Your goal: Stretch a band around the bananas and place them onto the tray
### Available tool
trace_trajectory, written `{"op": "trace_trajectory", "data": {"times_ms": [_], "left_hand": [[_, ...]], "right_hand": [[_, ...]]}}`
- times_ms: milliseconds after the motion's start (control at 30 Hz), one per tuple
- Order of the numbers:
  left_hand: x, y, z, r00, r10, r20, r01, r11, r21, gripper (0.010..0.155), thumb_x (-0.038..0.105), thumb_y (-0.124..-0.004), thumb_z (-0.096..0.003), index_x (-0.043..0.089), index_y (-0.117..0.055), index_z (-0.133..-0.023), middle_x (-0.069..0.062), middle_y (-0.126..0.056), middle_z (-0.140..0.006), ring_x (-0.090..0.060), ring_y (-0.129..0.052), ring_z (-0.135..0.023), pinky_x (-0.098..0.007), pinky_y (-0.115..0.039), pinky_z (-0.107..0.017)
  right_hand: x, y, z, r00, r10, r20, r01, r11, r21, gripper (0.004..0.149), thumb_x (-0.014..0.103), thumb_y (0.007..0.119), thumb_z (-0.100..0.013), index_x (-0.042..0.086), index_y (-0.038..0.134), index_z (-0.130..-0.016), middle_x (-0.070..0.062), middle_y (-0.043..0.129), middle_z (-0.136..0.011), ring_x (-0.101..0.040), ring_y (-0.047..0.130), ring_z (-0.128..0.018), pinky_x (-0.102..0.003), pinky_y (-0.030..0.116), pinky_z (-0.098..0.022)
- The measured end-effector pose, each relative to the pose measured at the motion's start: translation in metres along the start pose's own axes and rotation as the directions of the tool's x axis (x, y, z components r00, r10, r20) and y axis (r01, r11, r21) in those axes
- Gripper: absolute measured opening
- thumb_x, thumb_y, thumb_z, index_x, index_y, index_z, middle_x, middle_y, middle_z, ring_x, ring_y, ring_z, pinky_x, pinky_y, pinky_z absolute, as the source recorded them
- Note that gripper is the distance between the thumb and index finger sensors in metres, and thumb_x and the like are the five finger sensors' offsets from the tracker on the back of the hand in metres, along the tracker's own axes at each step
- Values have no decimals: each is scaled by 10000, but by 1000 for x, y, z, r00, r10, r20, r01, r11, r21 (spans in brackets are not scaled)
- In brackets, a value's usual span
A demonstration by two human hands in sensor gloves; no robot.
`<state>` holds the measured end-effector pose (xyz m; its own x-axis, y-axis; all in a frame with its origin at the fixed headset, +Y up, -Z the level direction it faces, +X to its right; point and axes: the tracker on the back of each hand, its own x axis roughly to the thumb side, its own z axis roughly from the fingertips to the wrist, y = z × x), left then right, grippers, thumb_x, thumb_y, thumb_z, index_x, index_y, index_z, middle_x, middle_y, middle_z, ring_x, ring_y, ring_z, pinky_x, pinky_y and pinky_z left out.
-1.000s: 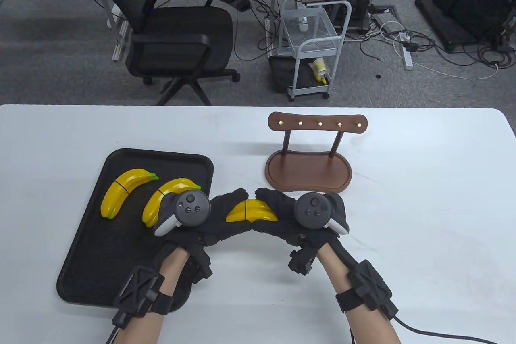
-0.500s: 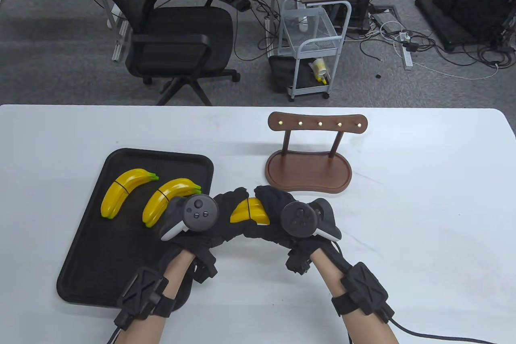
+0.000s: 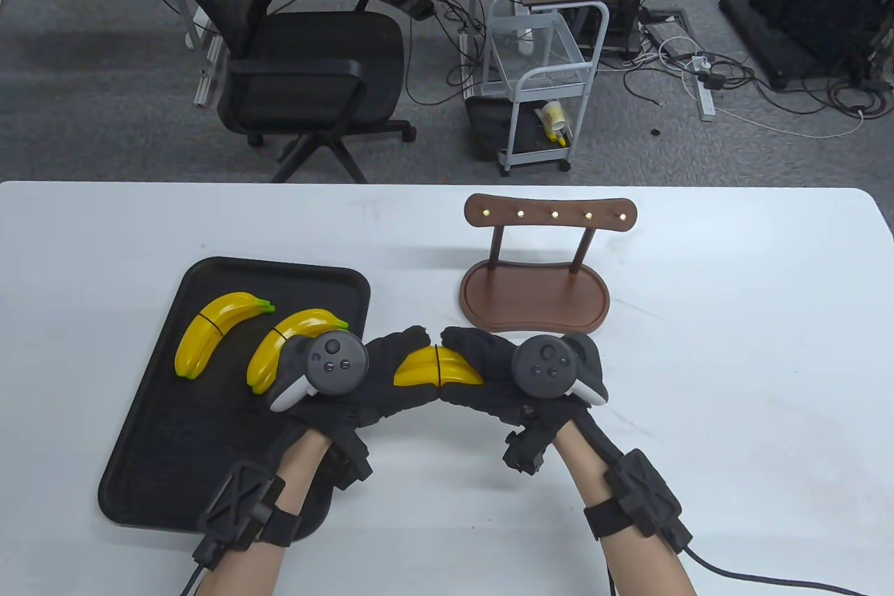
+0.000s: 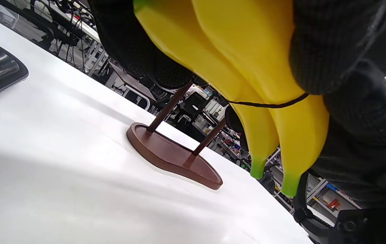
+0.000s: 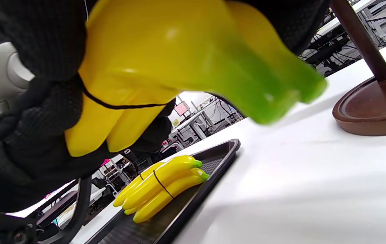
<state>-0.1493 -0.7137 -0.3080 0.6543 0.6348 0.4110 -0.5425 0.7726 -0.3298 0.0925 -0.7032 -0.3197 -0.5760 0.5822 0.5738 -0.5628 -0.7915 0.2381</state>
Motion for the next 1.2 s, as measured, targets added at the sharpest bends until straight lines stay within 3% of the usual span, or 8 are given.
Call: {"op": "trace_trajectory", "data": {"times_ms": [167,333,600,800,1200], "left_hand": [[-2,3,1,1000,19,-13,-18,1000,4,861,648,-800,-503,159,-510,-1149,-96,-711,-1149,-332,-850,-940,-521,-679,-755],[-9,8,1,990,127,-58,-126,992,13,855,648,-792,-522,130,-521,-1146,-123,-724,-1136,-354,-870,-908,-533,-696,-725],[-17,7,0,955,274,-112,-278,961,-13,855,644,-772,-546,80,-530,-1140,-175,-736,-1113,-378,-901,-861,-544,-723,-680],[-22,3,-2,911,394,-124,-404,912,-67,851,638,-750,-566,45,-531,-1136,-212,-743,-1097,-392,-927,-825,-546,-746,-647],[-20,3,-3,923,369,-112,-380,919,-102,816,629,-681,-590,75,-491,-1158,-219,-697,-1139,-440,-883,-883,-571,-709,-675]], "right_hand": [[0,0,0,1000,7,0,-7,1000,4,824,572,776,-491,99,515,-1114,-186,631,-1118,-448,758,-917,-577,723,-592],[5,-1,1,997,77,11,-77,996,-38,853,537,818,-475,117,463,-1126,-168,577,-1145,-444,701,-970,-574,702,-625],[19,-3,3,967,250,46,-239,955,-173,812,408,873,-471,152,440,-1108,-115,587,-1127,-379,714,-972,-519,703,-650],[26,-1,4,941,335,52,-317,924,-214,746,319,879,-484,171,463,-1085,-79,634,-1088,-345,746,-946,-500,712,-647],[27,-4,5,934,355,37,-336,908,-250,706,306,908,-468,167,546,-1057,-64,725,-1033,-316,819,-894,-466,757,-620]]}}
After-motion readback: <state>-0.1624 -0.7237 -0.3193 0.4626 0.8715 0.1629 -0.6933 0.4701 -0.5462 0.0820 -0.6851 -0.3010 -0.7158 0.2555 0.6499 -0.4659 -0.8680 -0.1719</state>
